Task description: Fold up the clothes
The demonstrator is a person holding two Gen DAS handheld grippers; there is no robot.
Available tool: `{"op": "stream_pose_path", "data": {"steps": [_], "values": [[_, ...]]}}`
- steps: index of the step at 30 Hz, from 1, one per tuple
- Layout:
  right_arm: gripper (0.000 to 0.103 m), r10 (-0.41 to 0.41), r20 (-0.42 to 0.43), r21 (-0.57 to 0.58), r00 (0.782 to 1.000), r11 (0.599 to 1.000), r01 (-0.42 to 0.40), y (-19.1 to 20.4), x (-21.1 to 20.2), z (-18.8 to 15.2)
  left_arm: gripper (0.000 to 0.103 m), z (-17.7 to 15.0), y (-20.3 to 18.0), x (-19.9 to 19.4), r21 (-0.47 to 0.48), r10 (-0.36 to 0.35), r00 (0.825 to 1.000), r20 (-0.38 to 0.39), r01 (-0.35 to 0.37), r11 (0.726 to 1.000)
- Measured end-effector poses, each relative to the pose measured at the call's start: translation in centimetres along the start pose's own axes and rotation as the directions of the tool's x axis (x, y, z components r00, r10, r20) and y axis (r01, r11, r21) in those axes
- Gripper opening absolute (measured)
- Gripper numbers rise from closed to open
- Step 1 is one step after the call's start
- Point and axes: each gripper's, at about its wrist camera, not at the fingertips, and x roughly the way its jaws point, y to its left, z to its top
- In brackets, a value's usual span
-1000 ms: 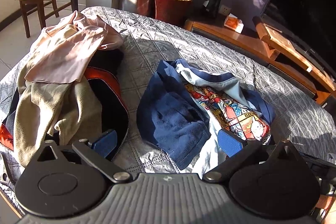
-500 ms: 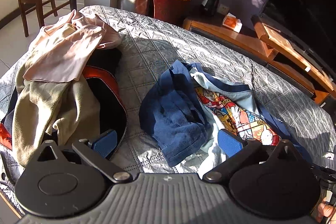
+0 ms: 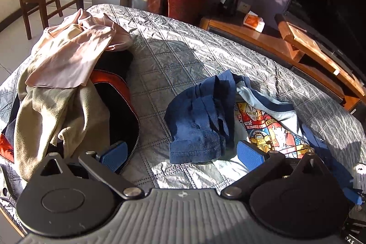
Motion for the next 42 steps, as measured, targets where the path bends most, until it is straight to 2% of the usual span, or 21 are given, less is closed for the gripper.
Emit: {"op": "stream_pose_path", "data": {"steps": [1,2,3,5,8,10,13,15,18,20,23,27,29,31,33,35,37,38,39,41,42], "values": [[0.065,0.070,-0.026,-0.090,0.997,0.993,-0.072,1.4,-0.1,-0.3,0.102,0.0,0.0,0.0,0.000,0.000,1.000,0.000,0.000,1.000],[0.065,0.142,-0.061,-0.118,0.988,0.982,-0.149,2.5,0.0,-0.5,0.102,0.0,0.0,0.0,-0.002,0.000,1.000,0.000,0.000,1.000],[0.061,0.215,-0.099,-0.126,0.972,0.966,-0.227,3.4,0.1,-0.6,0.102,0.0,0.0,0.0,-0.004,0.000,1.000,0.000,0.000,1.000],[0.061,0.290,-0.114,-0.123,0.950,0.945,-0.303,5.5,0.4,-0.8,0.102,0.0,0.0,0.0,-0.003,0.000,1.000,0.000,0.000,1.000],[0.061,0.424,-0.174,-0.067,0.889,0.896,-0.440,9.4,2.0,-0.8,0.102,-0.1,-0.3,0.1,0.009,0.002,1.000,-0.001,-0.002,1.000],[0.061,0.436,-0.149,-0.051,0.887,0.893,-0.448,10.9,2.9,-0.4,0.102,-0.1,-0.3,0.1,0.011,0.001,1.000,-0.004,-0.001,1.000],[0.047,0.449,-0.096,-0.023,0.888,0.891,-0.453,13.0,4.1,0.2,0.102,-0.1,-0.3,0.1,0.008,0.000,1.000,-0.001,0.000,1.000],[0.035,0.470,-0.082,-0.090,0.879,0.874,-0.477,15.4,4.4,0.7,0.102,0.0,-0.2,0.0,0.005,-0.002,1.000,0.000,0.002,1.000],[0.024,0.506,-0.119,-0.209,0.854,0.828,-0.520,19.5,4.7,0.8,0.102,0.0,-0.2,0.0,0.003,-0.004,1.000,0.002,0.004,1.000],[0.025,0.534,-0.128,-0.222,0.836,0.806,-0.549,20.9,4.5,0.6,0.102,0.0,-0.1,0.0,0.003,-0.006,1.000,0.003,0.006,1.000],[0.041,0.547,-0.138,-0.232,0.826,0.793,-0.564,22.1,4.0,0.7,0.102,0.1,0.1,-0.1,-0.006,-0.006,1.000,0.002,0.006,1.000],[0.043,0.598,-0.073,-0.089,0.798,0.793,-0.602,18.9,2.3,1.7,0.102,0.3,0.4,-0.3,-0.020,-0.004,1.000,0.007,0.004,1.000],[0.056,0.553,-0.034,-0.055,0.832,0.830,-0.554,16.1,1.8,2.7,0.102,0.4,0.6,-0.3,-0.026,-0.003,1.000,0.006,0.003,1.000],[0.058,0.489,-0.011,-0.019,0.872,0.872,-0.489,12.8,1.6,3.4,0.102,0.4,0.7,-0.2,-0.028,0.000,1.000,0.004,0.000,1.000],[0.056,0.341,-0.018,0.018,0.940,0.940,-0.341,8.7,1.9,3.3,0.102,0.4,0.7,-0.1,-0.025,0.003,1.000,0.000,-0.003,1.000],[0.058,0.172,-0.069,0.068,0.983,0.984,-0.167,4.3,2.4,2.6,0.102,0.3,0.6,0.0,-0.015,0.005,1.000,-0.007,-0.005,1.000],[0.058,0.084,-0.153,0.076,0.985,0.994,-0.073,0.7,2.6,0.9,0.102,0.2,0.4,0.1,-0.005,0.006,1.000,-0.013,-0.006,1.000],[0.058,0.064,-0.193,0.045,0.979,0.997,-0.057,-0.6,2.3,-0.2,0.102,0.2,0.3,0.2,0.001,0.005,1.000,-0.015,-0.005,1.000],[0.058,0.059,-0.217,0.004,0.974,0.998,-0.059,-1.3,1.8,-1.2,0.102,0.1,0.1,0.2,0.007,0.004,1.000,-0.015,-0.004,1.000],[0.059,0.119,-0.225,-0.004,0.967,0.992,-0.123,-1.9,0.7,-2.9,0.102,0.0,-0.2,0.2,0.016,0.003,1.000,-0.014,-0.003,1.000],[0.063,0.127,-0.222,-0.001,0.967,0.991,-0.130,-2.0,0.5,-3.6,0.102,0.0,-0.3,0.2,0.019,0.002,1.000,-0.014,-0.002,1.000]]}}
